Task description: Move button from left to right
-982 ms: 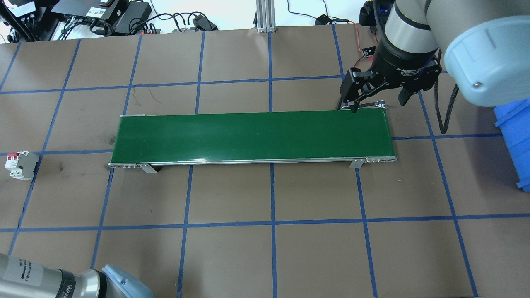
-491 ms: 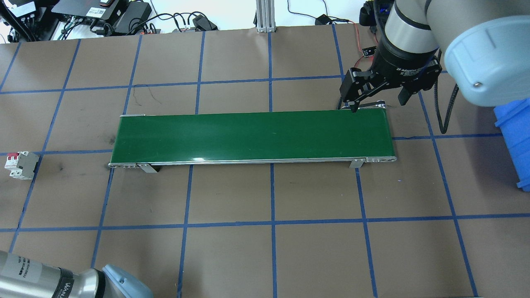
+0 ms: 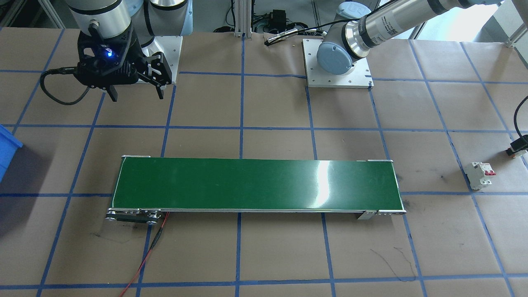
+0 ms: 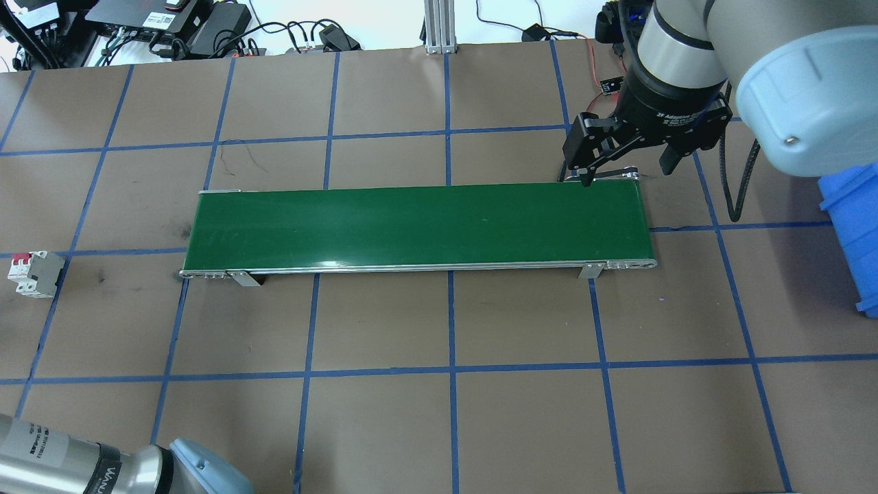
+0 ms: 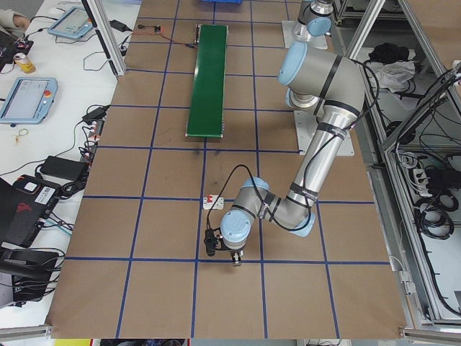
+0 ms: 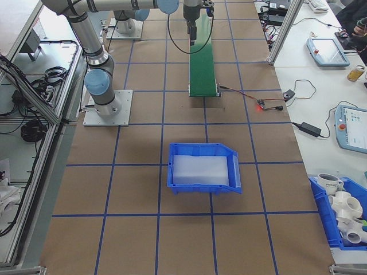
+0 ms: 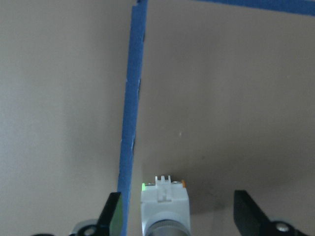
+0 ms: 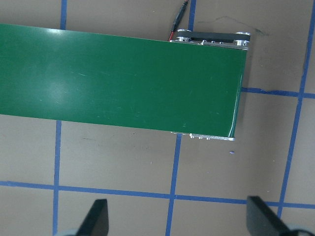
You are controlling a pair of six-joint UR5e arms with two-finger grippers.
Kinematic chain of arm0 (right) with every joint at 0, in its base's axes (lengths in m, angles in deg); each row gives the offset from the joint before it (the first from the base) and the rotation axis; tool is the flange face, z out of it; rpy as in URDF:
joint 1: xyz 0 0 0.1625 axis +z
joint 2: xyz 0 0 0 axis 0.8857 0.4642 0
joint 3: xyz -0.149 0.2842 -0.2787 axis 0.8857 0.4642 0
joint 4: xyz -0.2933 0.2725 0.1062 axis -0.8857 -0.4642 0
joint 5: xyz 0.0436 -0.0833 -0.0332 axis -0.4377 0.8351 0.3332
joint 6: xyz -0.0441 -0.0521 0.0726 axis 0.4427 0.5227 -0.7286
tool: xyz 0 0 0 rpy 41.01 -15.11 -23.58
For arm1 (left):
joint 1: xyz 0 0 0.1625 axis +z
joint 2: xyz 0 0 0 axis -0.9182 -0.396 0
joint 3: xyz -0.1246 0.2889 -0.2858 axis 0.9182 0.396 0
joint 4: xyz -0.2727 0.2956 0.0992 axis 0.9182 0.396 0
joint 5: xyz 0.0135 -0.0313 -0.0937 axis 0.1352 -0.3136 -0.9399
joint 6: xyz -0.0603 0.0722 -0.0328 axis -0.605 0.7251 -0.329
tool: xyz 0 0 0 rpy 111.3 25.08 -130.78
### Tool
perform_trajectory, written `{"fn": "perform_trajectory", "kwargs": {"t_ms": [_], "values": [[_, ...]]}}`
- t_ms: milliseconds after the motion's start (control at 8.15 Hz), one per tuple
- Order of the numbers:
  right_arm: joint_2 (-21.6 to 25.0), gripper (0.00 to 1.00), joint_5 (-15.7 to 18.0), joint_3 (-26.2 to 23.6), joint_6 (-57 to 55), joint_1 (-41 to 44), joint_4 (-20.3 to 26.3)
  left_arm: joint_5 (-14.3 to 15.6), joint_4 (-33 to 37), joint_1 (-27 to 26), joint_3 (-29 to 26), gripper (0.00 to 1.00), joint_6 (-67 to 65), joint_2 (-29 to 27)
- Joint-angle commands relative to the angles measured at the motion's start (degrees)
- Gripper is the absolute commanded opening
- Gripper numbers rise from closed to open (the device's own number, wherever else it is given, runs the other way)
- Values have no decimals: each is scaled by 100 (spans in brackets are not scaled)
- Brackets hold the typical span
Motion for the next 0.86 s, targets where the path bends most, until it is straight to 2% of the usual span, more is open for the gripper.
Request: {"fn": "perform_trajectory", "kwargs": {"t_ms": [0,123,245,491,736], "values": [[-1,100,0,0,0,0,4,6,-155,0,-7,54,35,-37],[-1,100,0,0,0,0,-5,14,-155,0,-7,39,27,-37],[-1,100,0,0,0,0,4,6,-155,0,2,34,18,-37],[-1,100,0,-9,0,0,4,14,-155,0,2,34,18,-37],[-1,100,0,-9,0,0,4,5,28,0,-15,24,26,59]]}}
